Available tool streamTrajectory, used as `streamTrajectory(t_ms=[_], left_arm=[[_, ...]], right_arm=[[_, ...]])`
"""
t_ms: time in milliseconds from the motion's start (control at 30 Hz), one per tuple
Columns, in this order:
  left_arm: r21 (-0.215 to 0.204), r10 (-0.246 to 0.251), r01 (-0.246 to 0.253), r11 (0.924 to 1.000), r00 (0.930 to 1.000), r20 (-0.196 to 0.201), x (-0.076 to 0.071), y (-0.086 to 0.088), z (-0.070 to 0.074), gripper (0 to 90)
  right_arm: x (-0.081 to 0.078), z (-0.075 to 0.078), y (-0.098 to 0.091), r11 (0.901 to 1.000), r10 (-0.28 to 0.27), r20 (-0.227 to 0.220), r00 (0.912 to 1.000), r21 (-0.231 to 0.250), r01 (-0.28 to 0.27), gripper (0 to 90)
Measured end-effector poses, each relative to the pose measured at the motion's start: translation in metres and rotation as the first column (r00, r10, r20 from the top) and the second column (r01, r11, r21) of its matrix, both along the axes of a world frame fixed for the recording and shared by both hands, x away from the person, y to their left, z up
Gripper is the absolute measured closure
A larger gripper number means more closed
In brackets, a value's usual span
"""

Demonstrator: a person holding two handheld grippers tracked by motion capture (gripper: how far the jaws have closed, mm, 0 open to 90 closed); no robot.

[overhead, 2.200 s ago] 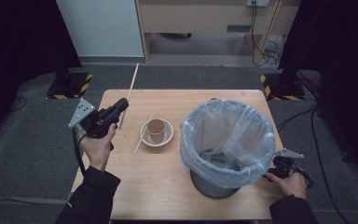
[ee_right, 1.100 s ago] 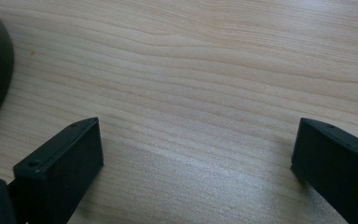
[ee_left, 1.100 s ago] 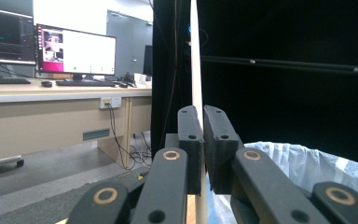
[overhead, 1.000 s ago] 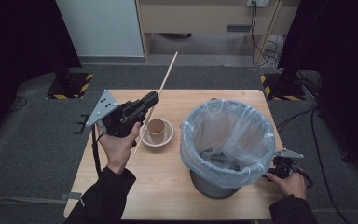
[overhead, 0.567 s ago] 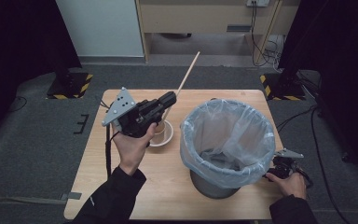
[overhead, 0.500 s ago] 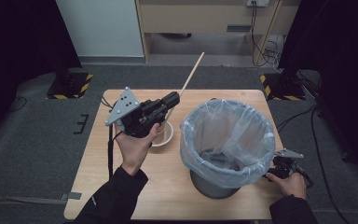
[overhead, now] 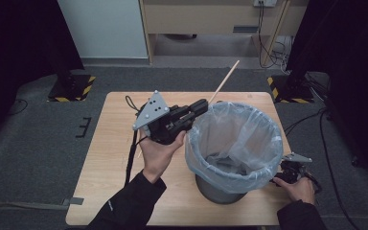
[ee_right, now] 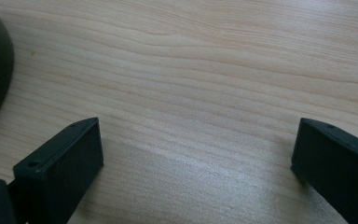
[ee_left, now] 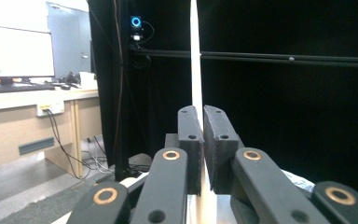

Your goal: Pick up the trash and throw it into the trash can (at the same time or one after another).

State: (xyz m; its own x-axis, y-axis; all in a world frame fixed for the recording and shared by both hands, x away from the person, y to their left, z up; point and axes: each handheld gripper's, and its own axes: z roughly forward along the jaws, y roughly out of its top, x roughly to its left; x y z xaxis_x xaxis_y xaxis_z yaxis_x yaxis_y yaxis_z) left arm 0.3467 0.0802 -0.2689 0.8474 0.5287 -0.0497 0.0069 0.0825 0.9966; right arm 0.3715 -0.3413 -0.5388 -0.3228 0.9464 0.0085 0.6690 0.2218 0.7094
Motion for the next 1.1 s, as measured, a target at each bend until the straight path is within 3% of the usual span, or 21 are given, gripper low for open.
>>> streamTrajectory(t_ms=[267, 500, 600, 667, 800, 967, 1033, 1067, 1100], left_arm=[[0.035, -0.053, 0.054, 0.9979, 0.9984, -0.016, -0.002, -0.026, -0.009, 85.7], [0.051, -0.096, 0.098, 0.9939, 0.9943, -0.046, 0.001, -0.038, -0.017, 85.0], [0.034, -0.101, 0.103, 0.9941, 0.9939, -0.043, 0.002, -0.036, -0.016, 75.1], [0.0, -0.1, 0.1, 0.9949, 0.9946, -0.025, 0.002, -0.028, -0.011, 69.5], [-0.007, -0.074, 0.074, 0.9972, 0.9972, -0.008, 0.001, -0.015, -0.006, 61.4], [0.026, 0.019, -0.019, 0.9995, 0.9998, -0.003, 0.004, 0.018, 0.001, 52.2], [0.051, 0.072, -0.072, 0.9961, 0.9974, -0.003, 0.006, 0.032, 0.003, 48.0], [0.07, 0.12, -0.119, 0.9904, 0.9927, -0.009, 0.01, 0.047, 0.003, 44.6], [0.07, 0.12, -0.119, 0.9904, 0.9927, -0.009, 0.01, 0.047, 0.003, 43.7]], right_arm=[[0.0, 0.0, 0.0, 1.0, 0.003, 0.004, 1.0, -0.001, -0.003, 2.0], [0.0, 0.0, 0.0, 1.0, 0.003, 0.002, 1.0, -0.002, -0.003, 2.0], [0.0, 0.0, 0.0, 1.0, 0.003, 0.004, 1.0, -0.001, -0.003, 2.0], [0.0, 0.0, 0.0, 1.0, 0.003, 0.004, 1.0, -0.001, -0.003, 2.0], [0.0, 0.0, 0.0, 1.0, 0.003, 0.001, 1.0, -0.002, -0.003, 2.0], [0.0, 0.0, 0.0, 1.0, 0.003, 0.001, 1.0, -0.002, -0.003, 2.0], [0.0, 0.0, 0.0, 1.0, 0.003, 0.001, 1.0, -0.002, -0.003, 2.1], [0.0, 0.0, 0.0, 1.0, 0.0, 0.002, 1.0, 0.0, 0.0, 2.0], [0.0, 0.0, 0.0, 1.0, 0.0, 0.002, 1.0, 0.001, 0.0, 2.0]])
